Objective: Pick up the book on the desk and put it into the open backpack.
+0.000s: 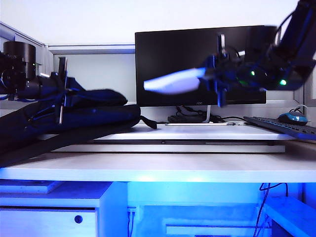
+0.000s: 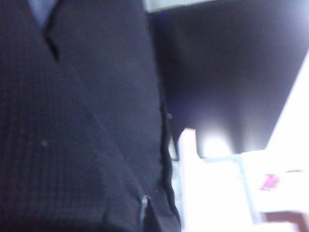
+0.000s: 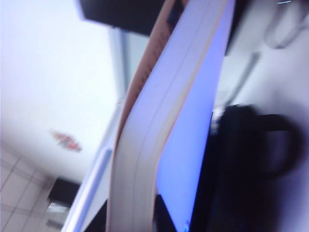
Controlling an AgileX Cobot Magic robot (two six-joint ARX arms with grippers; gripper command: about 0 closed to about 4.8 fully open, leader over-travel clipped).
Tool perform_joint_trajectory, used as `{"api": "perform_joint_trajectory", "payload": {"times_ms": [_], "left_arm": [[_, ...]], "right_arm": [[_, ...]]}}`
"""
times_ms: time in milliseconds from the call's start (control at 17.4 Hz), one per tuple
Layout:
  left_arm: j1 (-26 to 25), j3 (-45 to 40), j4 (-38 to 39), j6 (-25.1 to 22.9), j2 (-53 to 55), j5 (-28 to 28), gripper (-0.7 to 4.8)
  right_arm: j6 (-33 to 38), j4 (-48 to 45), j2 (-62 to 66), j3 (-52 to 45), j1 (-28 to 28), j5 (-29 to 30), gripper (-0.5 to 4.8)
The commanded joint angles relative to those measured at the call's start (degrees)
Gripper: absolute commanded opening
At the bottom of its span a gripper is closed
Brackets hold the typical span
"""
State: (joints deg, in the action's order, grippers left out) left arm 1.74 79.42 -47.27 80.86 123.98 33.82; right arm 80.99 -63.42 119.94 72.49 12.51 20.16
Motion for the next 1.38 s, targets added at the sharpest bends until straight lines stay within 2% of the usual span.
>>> {"api": "perform_joint_trajectory", "payload": {"times_ms": [57, 172, 229, 459, 745, 917, 974, 1032, 1089, 1146, 1204, 1261, 1376], "left_arm": [[1.7, 0.85, -11.32, 4.15, -1.01, 7.82, -0.06], [2.82, 1.31, -16.7, 8.48, -1.01, 7.61, -0.06], [3.5, 1.86, -16.83, 8.85, -1.01, 8.31, -0.06], [6.34, 4.66, -18.05, 11.78, -1.03, 11.26, -0.06], [11.08, 4.74, -16.55, 11.45, -0.98, 9.86, -0.06], [12.04, 4.74, -10.97, 11.28, -0.87, 9.09, -0.06], [12.04, 4.72, -10.21, 11.19, -0.74, 9.09, -0.05], [12.04, 4.72, -10.23, 10.64, -0.66, 9.05, 0.08], [12.0, 4.74, -10.21, 7.1, -0.66, 8.85, 1.98], [12.0, 4.72, -9.88, 6.05, -0.63, 8.57, 3.37], [12.0, 4.74, -8.15, 5.86, -0.66, 8.35, 4.41], [12.0, 4.74, -6.19, 4.52, -0.63, 8.41, 4.75], [11.74, 4.74, -0.31, -3.02, -0.66, 10.82, 4.75]], "right_arm": [[-0.11, 0.61, -0.74, 3.8, 1.29, 1.46, -0.04], [-6.38, 12.9, -0.66, 8.59, 4.42, 0.31, -0.04], [-7.96, 15.67, -0.24, 10.16, 5.49, -0.92, -0.04], [-7.78, 18.64, 3.76, 16.9, 7.3, -2.64, -0.04], [-7.48, 24.65, 7.61, 21.81, 9.42, -2.21, -0.04], [-8.02, 25.94, 7.72, 21.79, 9.66, -4.96, -0.04], [-9.35, 25.92, 7.72, 21.79, 9.66, -5.09, 0.01], [-10.86, 25.94, 7.72, 21.79, 9.66, -5.03, 0.47], [-12.48, 26.53, 7.72, 21.79, 9.66, -5.29, 2.99], [-12.52, 28.65, 7.69, 21.79, 9.66, -6.36, 3.83], [-15.26, 31.15, 7.69, 21.79, 9.57, -6.84, 3.92], [-18.23, 32.22, 7.65, 21.79, 9.27, -7.06, 3.92], [-24.59, 34.34, 7.3, 21.79, 8.74, -8.31, 3.92]]}}
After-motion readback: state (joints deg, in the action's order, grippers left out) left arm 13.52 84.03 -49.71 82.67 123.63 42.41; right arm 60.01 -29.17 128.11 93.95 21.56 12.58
